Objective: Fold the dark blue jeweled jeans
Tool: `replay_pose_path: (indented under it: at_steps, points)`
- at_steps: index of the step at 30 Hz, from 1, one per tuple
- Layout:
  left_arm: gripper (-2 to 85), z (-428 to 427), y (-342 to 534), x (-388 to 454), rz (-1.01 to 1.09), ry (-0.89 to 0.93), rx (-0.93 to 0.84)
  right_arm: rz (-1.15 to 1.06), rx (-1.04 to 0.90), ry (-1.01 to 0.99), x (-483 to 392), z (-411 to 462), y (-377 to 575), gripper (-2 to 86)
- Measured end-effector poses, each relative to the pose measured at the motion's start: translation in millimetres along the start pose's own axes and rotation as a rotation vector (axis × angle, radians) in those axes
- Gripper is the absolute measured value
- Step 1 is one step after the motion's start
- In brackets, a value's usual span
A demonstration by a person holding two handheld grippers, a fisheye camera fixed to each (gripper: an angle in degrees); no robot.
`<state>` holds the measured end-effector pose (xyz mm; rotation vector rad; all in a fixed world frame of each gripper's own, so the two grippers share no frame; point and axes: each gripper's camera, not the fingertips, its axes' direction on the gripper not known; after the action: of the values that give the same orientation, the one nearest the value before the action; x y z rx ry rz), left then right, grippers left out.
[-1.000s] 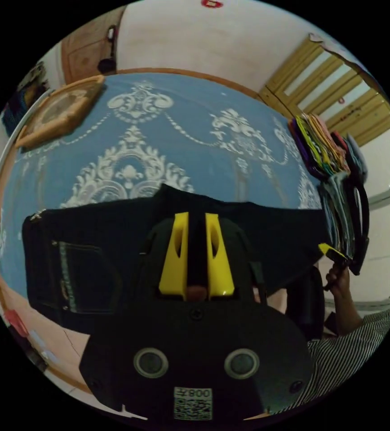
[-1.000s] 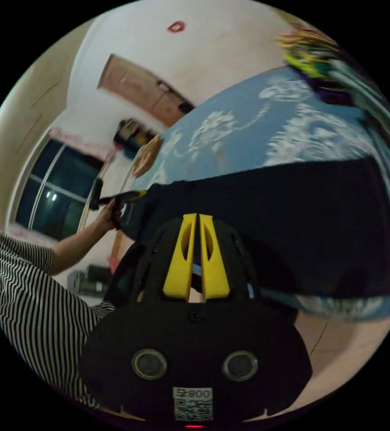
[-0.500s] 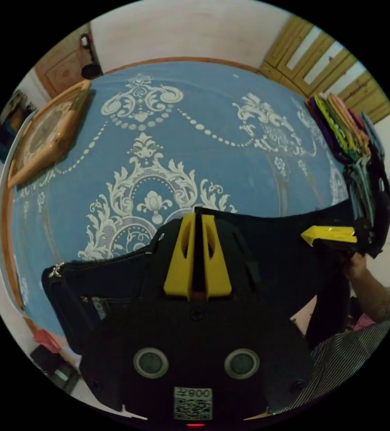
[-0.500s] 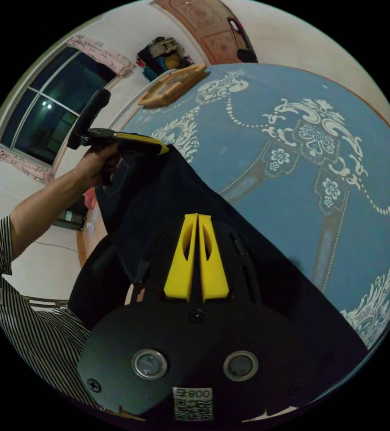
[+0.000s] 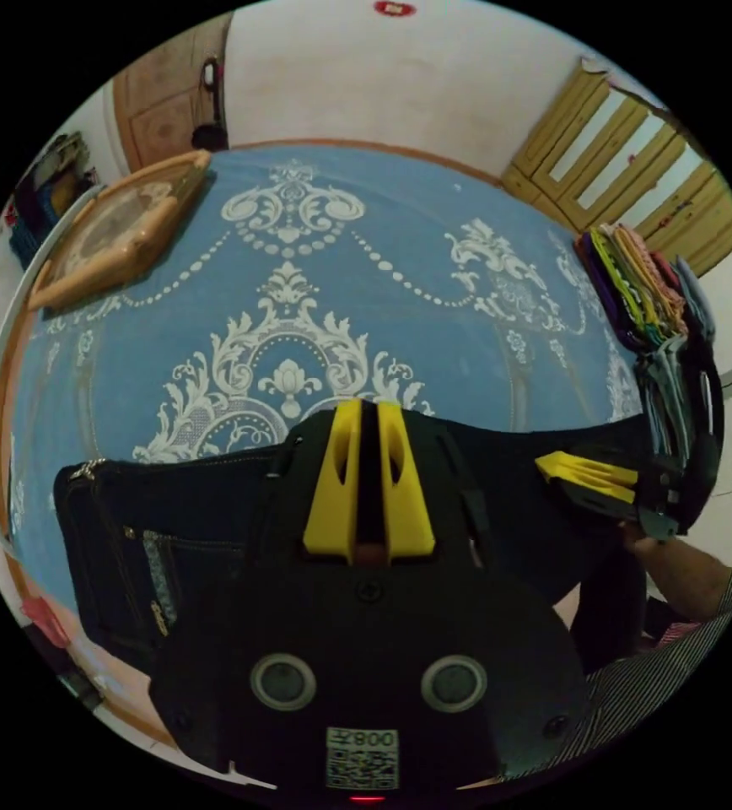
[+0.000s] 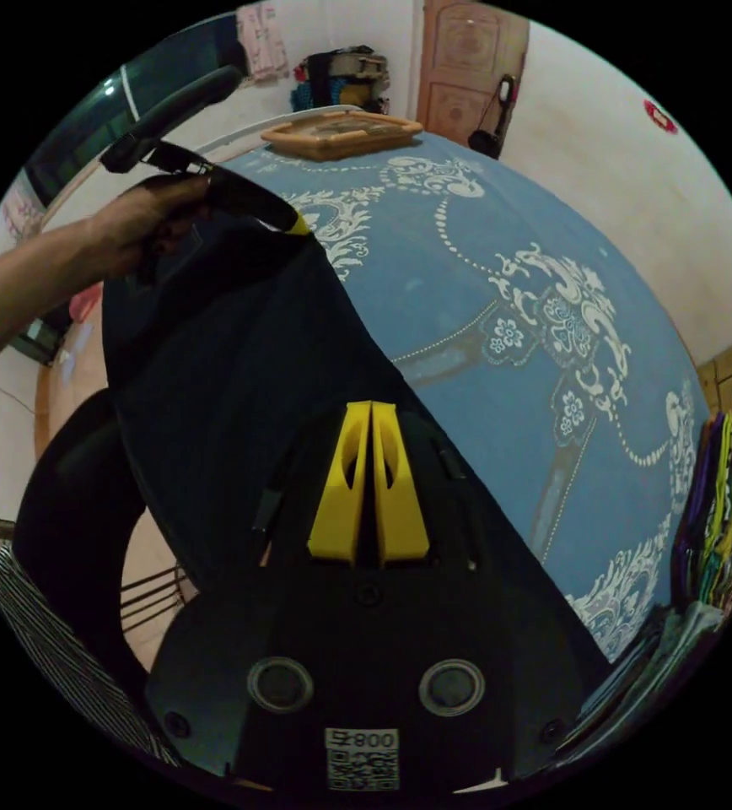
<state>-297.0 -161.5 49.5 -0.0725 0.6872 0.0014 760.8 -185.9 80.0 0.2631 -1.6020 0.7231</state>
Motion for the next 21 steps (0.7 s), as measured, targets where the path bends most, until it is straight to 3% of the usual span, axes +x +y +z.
replay_pose_path:
  at_steps: [4,10,15,21]
  points:
    - [1.6,5,17,38,0.137,0.135,0.047,0.097,0.067,-0.074,10,-21,10,0.0]
    - [0.3,63,8,73,0.226,0.049,-0.122,0.25,0.021,-0.062,27,-19,27,0.0]
    - [0.1,80,-1,87,0.199,0.024,-0.126,0.202,-0.032,-0.008,18,-24,20,0.1]
    - [0.1,100,1,127,0.267,0.1,-0.059,0.319,0.057,0.013,22,-73,52,0.0]
